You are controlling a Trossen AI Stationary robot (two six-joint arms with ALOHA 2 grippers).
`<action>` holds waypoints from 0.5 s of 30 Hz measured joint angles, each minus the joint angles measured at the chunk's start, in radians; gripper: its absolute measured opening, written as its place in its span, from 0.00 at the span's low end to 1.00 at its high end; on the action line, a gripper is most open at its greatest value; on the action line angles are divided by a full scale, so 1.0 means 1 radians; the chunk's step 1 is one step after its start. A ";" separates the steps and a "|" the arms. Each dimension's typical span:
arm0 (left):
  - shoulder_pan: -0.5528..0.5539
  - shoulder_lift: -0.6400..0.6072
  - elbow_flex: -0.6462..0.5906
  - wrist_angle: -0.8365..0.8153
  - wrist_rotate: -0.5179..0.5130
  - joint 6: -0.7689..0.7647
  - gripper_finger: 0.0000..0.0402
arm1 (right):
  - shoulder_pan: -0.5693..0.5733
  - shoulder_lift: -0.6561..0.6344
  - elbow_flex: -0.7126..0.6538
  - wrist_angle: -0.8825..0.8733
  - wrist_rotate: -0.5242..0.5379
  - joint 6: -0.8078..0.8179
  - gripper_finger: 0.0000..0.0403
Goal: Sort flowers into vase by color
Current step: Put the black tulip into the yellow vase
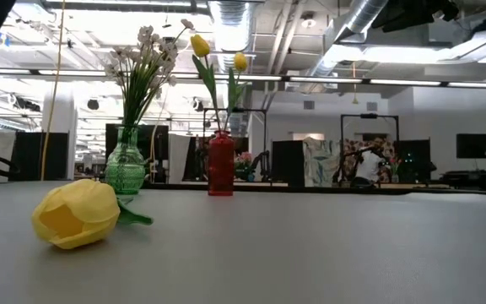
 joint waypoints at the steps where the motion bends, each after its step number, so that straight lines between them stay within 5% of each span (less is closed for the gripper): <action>1: 0.000 0.000 0.000 0.001 0.000 0.001 0.07 | 0.000 0.000 0.000 0.000 0.000 0.000 0.50; 15: 0.002 0.029 -0.001 0.011 0.006 0.012 0.12 | 0.000 0.000 0.000 0.000 0.000 0.000 0.50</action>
